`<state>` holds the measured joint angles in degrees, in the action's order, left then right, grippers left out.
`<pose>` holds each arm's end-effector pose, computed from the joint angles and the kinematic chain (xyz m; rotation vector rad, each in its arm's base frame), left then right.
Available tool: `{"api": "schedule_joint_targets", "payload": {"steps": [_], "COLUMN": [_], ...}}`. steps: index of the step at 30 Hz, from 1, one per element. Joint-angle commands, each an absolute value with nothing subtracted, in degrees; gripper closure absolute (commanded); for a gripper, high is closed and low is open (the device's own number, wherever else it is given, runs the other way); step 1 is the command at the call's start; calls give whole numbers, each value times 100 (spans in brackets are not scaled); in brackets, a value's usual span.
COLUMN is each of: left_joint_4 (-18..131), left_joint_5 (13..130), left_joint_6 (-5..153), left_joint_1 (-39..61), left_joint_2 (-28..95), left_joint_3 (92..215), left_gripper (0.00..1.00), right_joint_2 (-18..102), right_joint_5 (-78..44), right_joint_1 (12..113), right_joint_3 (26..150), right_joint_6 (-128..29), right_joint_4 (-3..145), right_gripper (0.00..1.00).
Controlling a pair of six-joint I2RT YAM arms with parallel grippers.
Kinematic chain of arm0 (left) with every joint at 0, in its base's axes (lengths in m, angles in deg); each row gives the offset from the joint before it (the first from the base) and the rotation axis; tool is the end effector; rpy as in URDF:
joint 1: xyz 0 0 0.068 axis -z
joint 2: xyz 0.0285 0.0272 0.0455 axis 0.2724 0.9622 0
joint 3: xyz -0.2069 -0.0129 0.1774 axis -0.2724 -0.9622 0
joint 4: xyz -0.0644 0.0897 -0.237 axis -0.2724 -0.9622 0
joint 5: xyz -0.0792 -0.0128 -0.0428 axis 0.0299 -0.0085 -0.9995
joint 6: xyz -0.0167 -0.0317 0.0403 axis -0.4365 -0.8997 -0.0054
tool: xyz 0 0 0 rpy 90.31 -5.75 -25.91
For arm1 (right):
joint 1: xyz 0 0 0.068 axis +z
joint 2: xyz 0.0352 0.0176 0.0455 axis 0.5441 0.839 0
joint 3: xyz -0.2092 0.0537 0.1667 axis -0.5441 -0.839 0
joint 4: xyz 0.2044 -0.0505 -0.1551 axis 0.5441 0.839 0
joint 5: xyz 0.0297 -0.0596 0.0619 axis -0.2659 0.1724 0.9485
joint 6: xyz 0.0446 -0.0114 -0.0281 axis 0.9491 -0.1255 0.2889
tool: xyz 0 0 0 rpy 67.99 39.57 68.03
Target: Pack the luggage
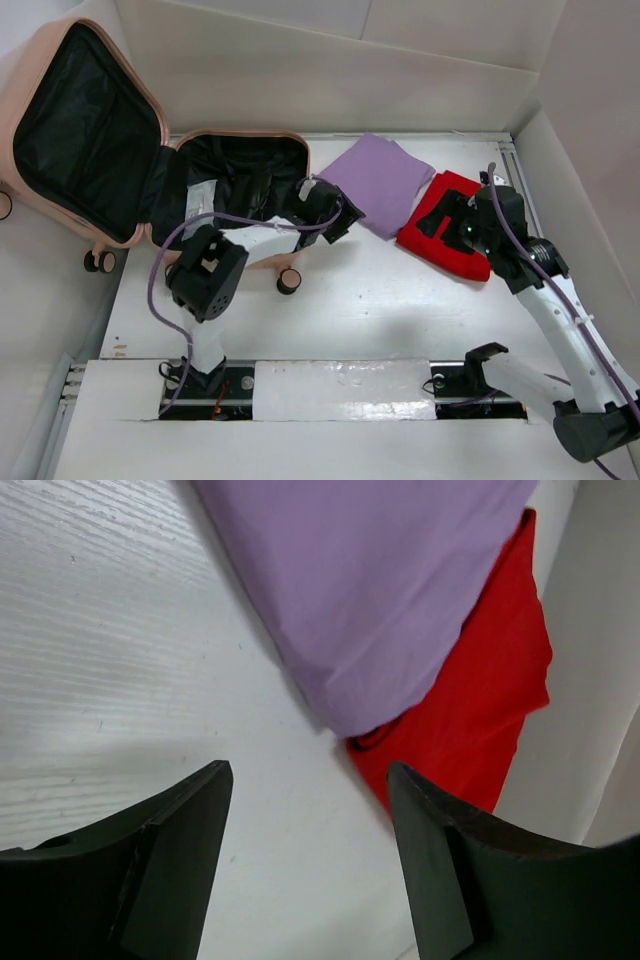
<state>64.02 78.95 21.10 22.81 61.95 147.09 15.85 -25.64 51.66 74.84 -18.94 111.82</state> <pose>0.3194 -0.2559 0.2101 -0.5070 2.2215 -1.0649 0.1845 0.0617 0.3586 0.3700 2.1884 0.5253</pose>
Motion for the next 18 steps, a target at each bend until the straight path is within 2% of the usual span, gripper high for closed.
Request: {"api": "schedule_joint_targets", "payload": {"steps": [1,8,12,18], "left_joint_4": [6358,5787,4911,4391], "left_joint_5": [8430,8932,9406,9810], "left_joint_6": [1157,348,278,163], "left_joint_1": [2383,2383,2436,2663], "left_joint_2": [6808,7766,8337,9058], "left_joint_3": [15283,16101,17057,17833], "left_gripper": [38,38,38,38], "right_joint_2": [1315,1051,893,690], "right_joint_5": [-2138,-1962,-1777,-1557], "right_joint_1": [5142,5194,5194,5194], "right_joint_3": [7363,7520,7626,7749], "right_joint_6": [-2008,-2253,-2359,-2465], "right_joint_4": [11200,11560,11692,11851], "right_gripper": [23,23,23,23]}}
